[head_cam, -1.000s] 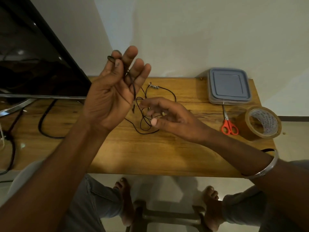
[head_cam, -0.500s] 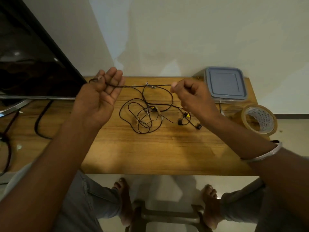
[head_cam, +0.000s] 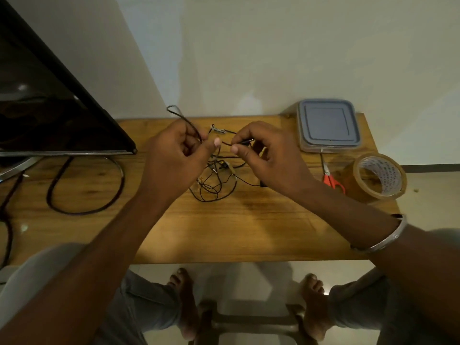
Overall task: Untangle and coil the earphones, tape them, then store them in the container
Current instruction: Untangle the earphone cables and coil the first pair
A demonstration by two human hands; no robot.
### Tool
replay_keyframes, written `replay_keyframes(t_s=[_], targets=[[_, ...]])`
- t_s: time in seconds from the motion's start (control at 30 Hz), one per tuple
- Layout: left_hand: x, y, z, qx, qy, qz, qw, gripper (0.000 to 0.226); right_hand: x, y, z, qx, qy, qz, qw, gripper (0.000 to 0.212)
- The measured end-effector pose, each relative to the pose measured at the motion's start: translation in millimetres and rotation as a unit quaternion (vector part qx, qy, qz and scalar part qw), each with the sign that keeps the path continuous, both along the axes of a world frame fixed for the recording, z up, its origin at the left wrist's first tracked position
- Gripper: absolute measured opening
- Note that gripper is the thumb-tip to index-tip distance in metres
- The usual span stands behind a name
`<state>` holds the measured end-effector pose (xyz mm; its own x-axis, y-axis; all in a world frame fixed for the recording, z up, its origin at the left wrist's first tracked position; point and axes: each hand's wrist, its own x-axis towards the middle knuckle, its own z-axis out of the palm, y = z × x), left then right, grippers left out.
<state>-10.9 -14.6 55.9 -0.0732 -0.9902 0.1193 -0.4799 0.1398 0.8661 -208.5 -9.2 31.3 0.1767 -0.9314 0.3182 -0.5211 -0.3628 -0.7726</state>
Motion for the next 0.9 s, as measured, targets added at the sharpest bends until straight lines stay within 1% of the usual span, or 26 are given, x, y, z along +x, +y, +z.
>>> replay_keyframes(t_s=[0.03,0.07,0.13,0.17,0.2,0.23,0.27,0.3,0.33,0.37,0.4,0.43,0.47,0.6,0.7,0.8,0.9], targets=[[1.6,-0.6,0.3,0.003,-0.018,0.027,0.999,0.025,0.8,0.6,0.0,-0.005,0.005,0.001,1.000,0.009],[5.5,-2.3,1.3,0.026,-0.046,0.055,0.997,0.034,0.3,0.7,0.5,-0.006,0.005,-0.007,1.000,0.009],[19.7,-7.2,3.0,0.118,-0.084,0.091,0.985,0.048,-3.4,-0.2,1.9,0.000,-0.007,-0.040,0.999,0.009],[27.6,-7.9,4.0,0.154,-0.100,0.098,0.978,0.051,-5.7,-1.0,2.0,0.006,-0.015,-0.058,0.998,0.009],[33.8,-9.1,2.5,0.160,-0.124,0.101,0.974,0.050,-7.4,-1.7,2.4,0.010,-0.021,-0.069,0.997,0.008],[36.7,-9.3,0.8,0.133,-0.137,0.101,0.976,0.045,-8.2,-2.3,2.5,0.013,-0.022,-0.070,0.997,0.007],[35.7,-9.4,-0.7,0.078,-0.129,0.084,0.985,0.034,-7.5,-2.2,2.4,0.013,-0.019,-0.059,0.998,0.006],[30.4,-7.7,-0.3,0.030,-0.098,0.041,0.994,0.019,-5.5,-1.1,1.9,0.010,-0.013,-0.038,0.999,0.006],[21.7,-5.5,0.0,0.003,-0.060,-0.027,0.998,0.023,-2.8,0.7,0.3,0.004,-0.005,-0.011,1.000,0.006],[12.8,-3.7,-2.2,0.000,-0.022,-0.103,0.994,0.035,0.2,3.0,-1.5,-0.004,0.002,0.018,1.000,0.006],[5.1,-1.2,-4.3,0.003,-0.004,-0.167,0.986,0.040,2.5,5.1,-3.5,-0.010,0.007,0.042,0.999,0.007],[-0.9,1.5,-6.4,-0.003,-0.002,-0.206,0.979,0.038,4.4,6.5,-4.9,-0.015,0.008,0.057,0.998,0.007],[-5.7,3.9,-6.7,-0.018,-0.004,-0.216,0.976,0.034,5.3,7.1,-5.5,-0.018,0.006,0.063,0.998,0.007],[0.4,-0.9,-8.6,-0.079,-0.015,-0.133,0.988,0.017,2.5,5.0,-2.8,-0.040,-0.004,0.035,0.999,0.006],[5.0,-6.0,-9.5,-0.110,-0.052,-0.137,0.983,0.010,2.5,3.9,-1.2,-0.049,-0.003,0.018,0.999,0.007],[9.0,-10.2,-11.7,-0.096,-0.034,-0.124,0.987,0.010,0.0,2.7,-0.8,-0.050,-0.025,-0.027,0.998,0.005],[20.5,-17.8,-12.6,-0.098,-0.022,-0.069,0.993,0.016,-5.9,-1.3,0.6,-0.021,-0.074,-0.088,0.993,0.006]])
